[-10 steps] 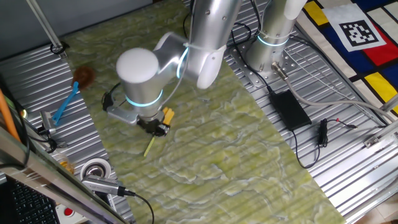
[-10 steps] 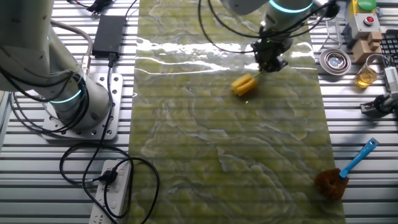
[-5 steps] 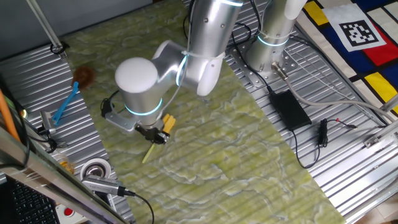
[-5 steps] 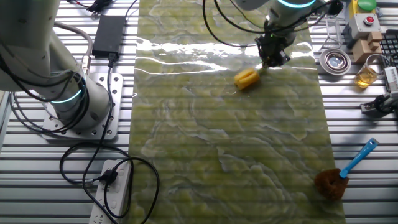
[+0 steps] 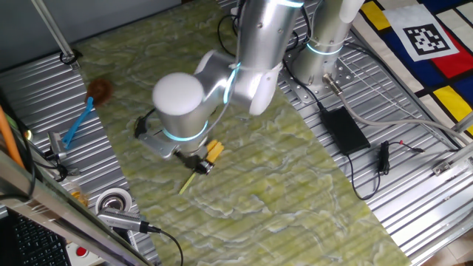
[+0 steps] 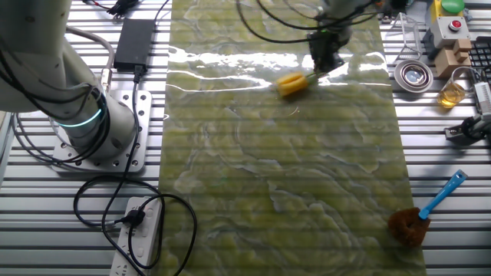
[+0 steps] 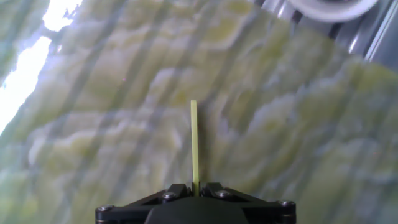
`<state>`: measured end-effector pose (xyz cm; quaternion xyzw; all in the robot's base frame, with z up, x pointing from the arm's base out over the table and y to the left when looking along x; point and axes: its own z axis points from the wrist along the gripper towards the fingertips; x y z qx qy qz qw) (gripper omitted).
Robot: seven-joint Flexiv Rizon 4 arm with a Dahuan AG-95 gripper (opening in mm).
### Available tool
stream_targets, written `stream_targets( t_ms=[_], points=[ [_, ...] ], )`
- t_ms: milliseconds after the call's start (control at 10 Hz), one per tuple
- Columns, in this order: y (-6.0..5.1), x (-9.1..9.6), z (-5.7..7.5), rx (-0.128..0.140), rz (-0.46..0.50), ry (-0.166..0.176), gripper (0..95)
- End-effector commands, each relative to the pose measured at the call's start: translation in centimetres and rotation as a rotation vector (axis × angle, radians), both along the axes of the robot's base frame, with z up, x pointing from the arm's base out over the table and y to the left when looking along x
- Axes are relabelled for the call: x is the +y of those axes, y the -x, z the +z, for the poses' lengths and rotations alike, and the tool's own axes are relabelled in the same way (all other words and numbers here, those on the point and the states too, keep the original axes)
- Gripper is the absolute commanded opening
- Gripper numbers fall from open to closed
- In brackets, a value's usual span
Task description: Scrub the table with a brush
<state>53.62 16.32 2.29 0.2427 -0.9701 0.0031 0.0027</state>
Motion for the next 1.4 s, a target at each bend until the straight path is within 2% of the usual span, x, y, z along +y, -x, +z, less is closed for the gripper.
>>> stream_targets(
  t_ms=[100, 300, 500, 800, 1100, 1400],
  points=[
    [1.2, -0.6, -0.2, -0.003, 0.021, 0.004, 0.0],
    [2.4, -2.4, 0.3, -0.003, 0.066, 0.009, 0.0],
    [3.0, -4.1, 0.4, -0.010, 0.104, 0.008, 0.0],
    [3.5, -5.7, -0.3, -0.030, 0.137, 0.009, 0.0],
    [2.7, -6.3, -0.2, -0.034, 0.157, 0.011, 0.0],
    [1.3, -6.6, -0.2, -0.042, 0.189, 0.019, 0.0]
  ],
)
